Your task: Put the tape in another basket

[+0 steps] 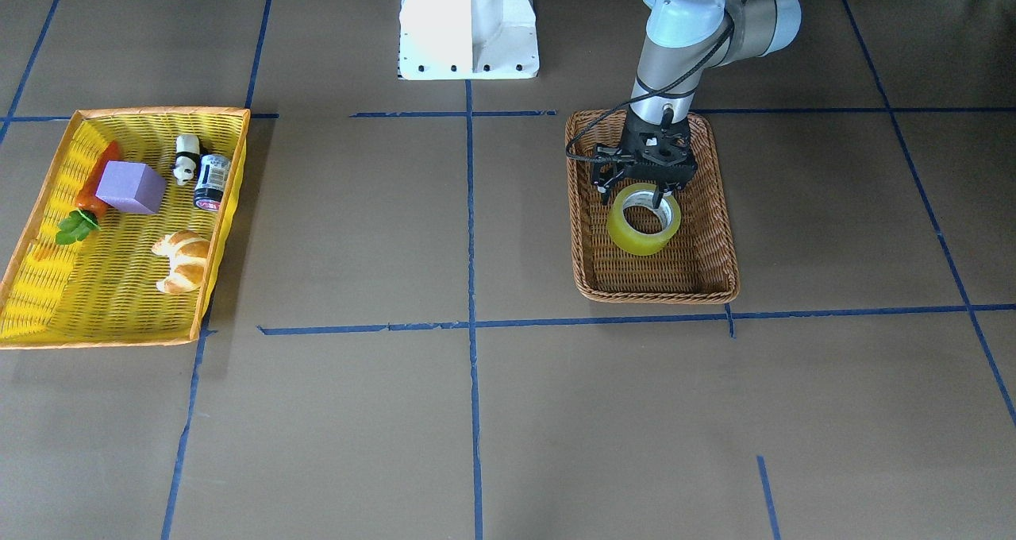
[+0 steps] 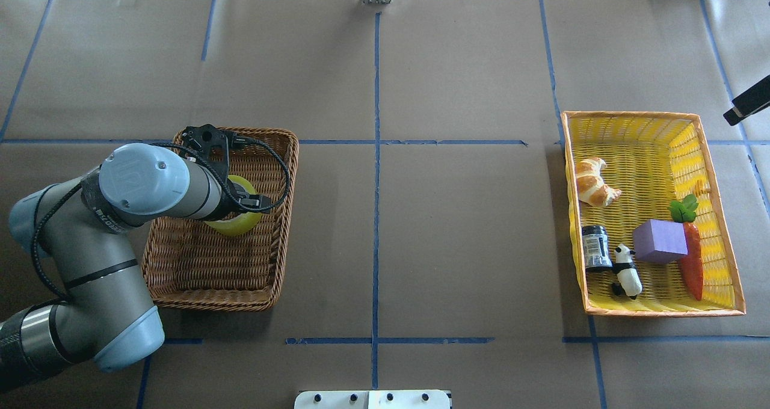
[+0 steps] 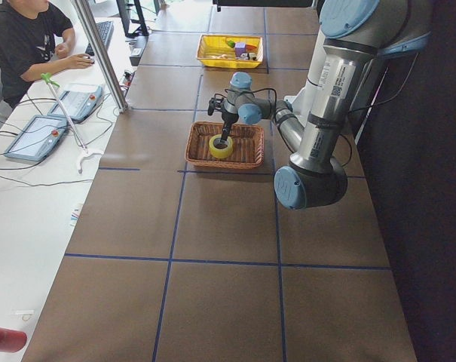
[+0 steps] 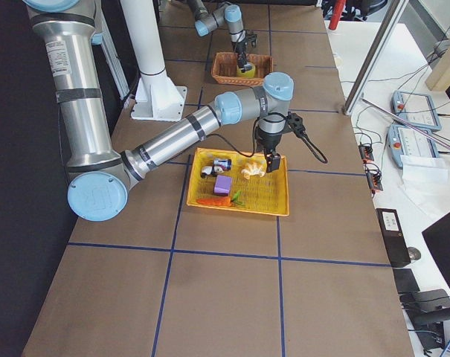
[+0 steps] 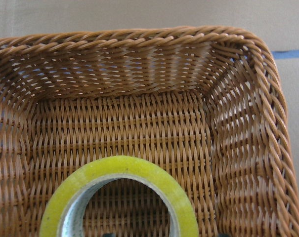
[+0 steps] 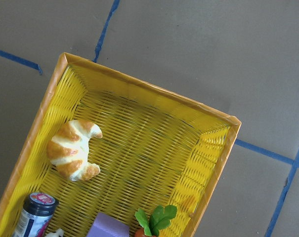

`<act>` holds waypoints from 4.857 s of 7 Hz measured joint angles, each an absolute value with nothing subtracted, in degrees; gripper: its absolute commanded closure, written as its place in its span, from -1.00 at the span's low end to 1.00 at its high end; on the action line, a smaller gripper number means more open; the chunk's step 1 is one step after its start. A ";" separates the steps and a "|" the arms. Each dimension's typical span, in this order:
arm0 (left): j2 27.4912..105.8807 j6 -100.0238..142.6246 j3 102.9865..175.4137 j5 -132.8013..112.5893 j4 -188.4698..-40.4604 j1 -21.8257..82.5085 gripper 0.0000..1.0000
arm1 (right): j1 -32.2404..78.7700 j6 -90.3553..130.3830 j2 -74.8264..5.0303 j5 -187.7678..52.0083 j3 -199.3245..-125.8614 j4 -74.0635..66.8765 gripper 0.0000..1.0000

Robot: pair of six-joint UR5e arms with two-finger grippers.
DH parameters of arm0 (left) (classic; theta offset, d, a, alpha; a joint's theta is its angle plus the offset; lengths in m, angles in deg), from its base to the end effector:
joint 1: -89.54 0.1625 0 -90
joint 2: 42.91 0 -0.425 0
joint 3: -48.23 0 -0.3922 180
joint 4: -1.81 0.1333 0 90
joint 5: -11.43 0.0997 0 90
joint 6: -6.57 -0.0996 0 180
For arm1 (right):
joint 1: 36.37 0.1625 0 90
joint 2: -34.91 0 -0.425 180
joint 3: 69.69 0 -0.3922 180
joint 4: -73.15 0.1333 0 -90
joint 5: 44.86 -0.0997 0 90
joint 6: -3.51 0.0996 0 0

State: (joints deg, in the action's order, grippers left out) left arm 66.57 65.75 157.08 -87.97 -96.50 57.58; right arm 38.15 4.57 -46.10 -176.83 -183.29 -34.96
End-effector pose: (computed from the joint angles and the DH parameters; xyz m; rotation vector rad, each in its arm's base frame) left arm 0.4380 -0.4112 0.3149 0.2908 0.7739 0.0480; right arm -0.0724 -0.5111 0.4178 0.1346 -0.7591 -0.3317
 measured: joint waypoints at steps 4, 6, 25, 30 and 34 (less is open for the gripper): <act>59.89 34.50 161.24 -106.07 -87.40 38.15 -1.00 | 42.70 -7.03 -52.80 -177.58 -182.56 -34.80 -1.00; 52.94 15.22 160.41 -110.25 -85.81 24.72 -1.00 | 47.84 -13.48 -57.06 -177.80 -181.65 -35.01 -1.00; 36.83 -11.28 148.99 -119.76 -75.86 -2.39 -1.00 | 51.88 -9.80 -66.74 -177.01 -178.10 -33.04 -1.00; 36.42 -11.36 149.04 -119.88 -75.88 -2.39 -1.00 | 51.85 -9.67 -66.78 -177.06 -178.05 -33.06 -1.00; 36.37 -11.36 148.96 -119.88 -75.80 -2.37 -1.00 | 51.85 -9.67 -66.78 -177.12 -178.06 -33.02 -1.00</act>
State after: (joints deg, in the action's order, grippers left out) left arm 36.37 -11.36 148.96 -119.88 -75.80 -2.37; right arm 51.85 -9.67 -66.78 -177.12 -178.06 -33.02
